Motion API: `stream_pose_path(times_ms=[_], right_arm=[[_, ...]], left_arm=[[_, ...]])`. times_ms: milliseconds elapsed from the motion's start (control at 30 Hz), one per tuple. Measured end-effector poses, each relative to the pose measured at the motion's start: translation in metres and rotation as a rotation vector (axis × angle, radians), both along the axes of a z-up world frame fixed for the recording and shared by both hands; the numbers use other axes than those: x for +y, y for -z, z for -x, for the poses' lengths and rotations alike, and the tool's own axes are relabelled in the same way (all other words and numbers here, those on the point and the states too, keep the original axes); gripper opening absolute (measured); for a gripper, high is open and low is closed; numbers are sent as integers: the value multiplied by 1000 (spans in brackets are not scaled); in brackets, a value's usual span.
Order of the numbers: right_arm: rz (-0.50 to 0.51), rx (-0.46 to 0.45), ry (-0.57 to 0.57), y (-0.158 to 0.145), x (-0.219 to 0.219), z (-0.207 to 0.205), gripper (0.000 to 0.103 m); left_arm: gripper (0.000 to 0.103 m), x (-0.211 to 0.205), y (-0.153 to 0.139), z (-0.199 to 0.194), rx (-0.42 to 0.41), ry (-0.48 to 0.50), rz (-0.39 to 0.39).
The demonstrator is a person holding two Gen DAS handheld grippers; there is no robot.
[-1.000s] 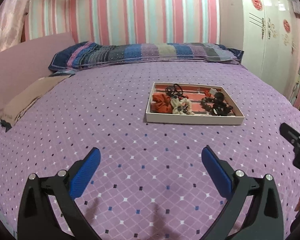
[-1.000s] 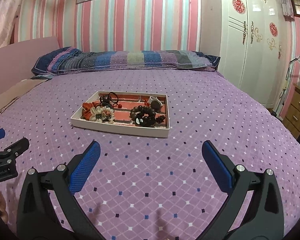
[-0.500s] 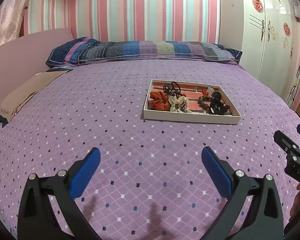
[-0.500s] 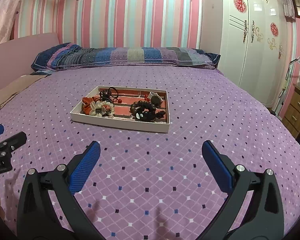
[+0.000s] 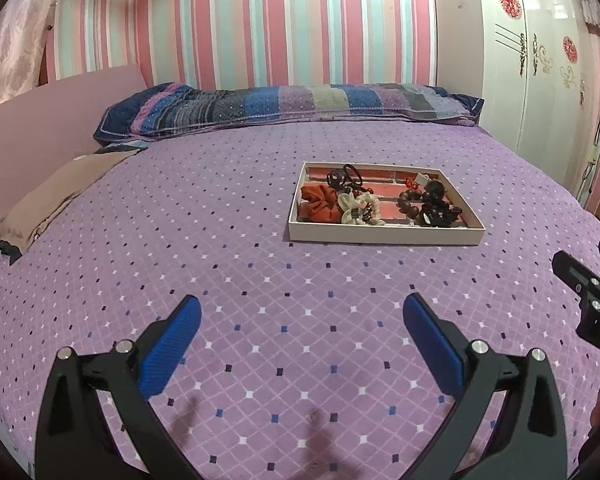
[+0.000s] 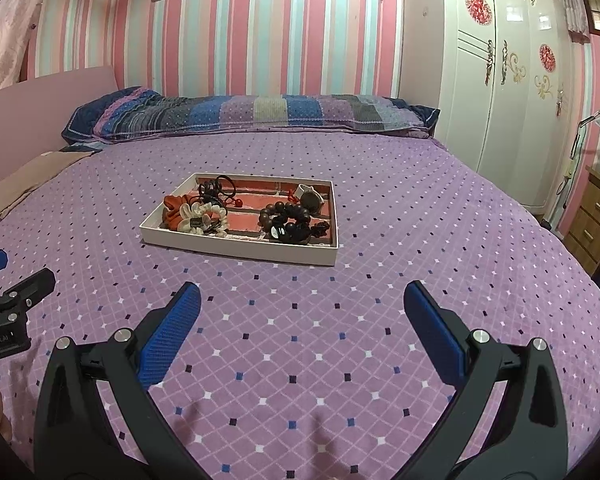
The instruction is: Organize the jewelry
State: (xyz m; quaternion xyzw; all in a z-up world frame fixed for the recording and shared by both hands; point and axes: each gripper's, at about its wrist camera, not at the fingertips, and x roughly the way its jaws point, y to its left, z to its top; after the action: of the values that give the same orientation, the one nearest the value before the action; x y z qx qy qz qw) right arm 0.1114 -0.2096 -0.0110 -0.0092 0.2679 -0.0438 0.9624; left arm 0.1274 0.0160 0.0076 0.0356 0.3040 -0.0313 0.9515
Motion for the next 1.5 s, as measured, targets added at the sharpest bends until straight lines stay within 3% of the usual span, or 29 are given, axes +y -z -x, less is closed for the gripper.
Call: stream_pose_path(times_ms=[1500], right_arm=[[23,-13,13,0,1,2,99]], left_arm=[[99,-1,0,1,-4,2,-2]])
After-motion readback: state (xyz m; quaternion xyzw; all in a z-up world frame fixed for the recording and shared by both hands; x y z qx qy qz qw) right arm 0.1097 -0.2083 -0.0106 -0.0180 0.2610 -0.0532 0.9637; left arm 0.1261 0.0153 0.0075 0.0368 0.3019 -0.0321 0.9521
